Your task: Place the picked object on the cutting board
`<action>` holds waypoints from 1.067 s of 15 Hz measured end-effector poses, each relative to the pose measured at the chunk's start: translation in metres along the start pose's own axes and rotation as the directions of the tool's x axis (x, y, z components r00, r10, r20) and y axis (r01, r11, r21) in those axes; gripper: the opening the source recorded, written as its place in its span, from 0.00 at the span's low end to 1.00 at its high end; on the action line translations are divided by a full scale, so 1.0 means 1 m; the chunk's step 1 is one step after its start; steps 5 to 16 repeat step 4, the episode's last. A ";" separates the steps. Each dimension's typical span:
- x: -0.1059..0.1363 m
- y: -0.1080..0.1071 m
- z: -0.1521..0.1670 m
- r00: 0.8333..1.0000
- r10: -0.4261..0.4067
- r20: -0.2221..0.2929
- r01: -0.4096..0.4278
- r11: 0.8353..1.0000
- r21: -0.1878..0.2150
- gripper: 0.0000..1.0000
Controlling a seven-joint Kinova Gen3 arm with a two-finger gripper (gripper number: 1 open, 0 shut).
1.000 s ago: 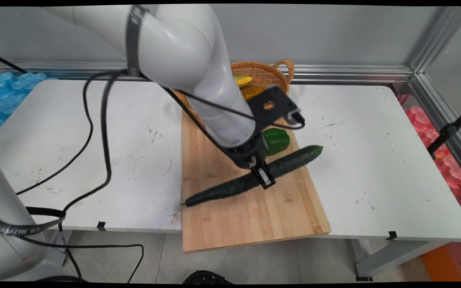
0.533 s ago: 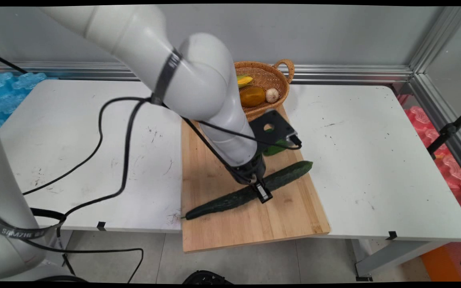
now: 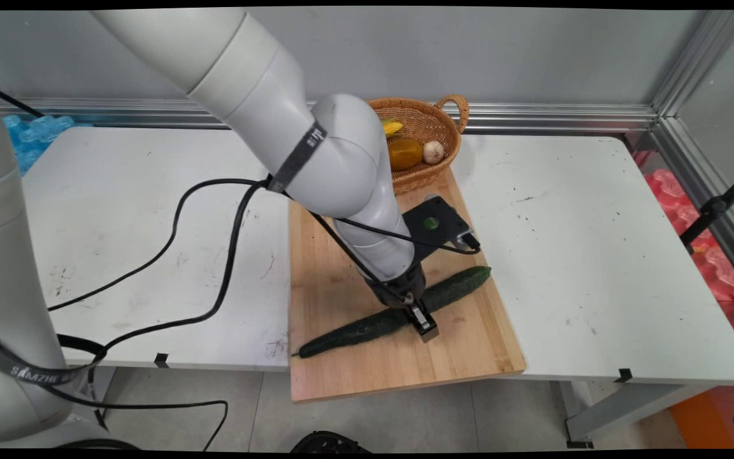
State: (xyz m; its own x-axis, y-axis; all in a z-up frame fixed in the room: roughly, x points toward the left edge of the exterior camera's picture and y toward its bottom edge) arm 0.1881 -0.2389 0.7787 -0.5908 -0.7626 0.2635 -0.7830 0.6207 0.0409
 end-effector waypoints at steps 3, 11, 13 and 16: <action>0.003 0.000 0.000 1.000 0.003 -0.015 -0.003 1.000 -0.007 1.00; 0.004 0.000 -0.002 1.000 0.004 -0.022 -0.004 1.000 -0.009 1.00; 0.004 0.000 -0.002 1.000 0.004 -0.022 -0.004 1.000 -0.009 1.00; 0.004 0.000 -0.002 1.000 0.004 -0.022 -0.004 1.000 -0.009 1.00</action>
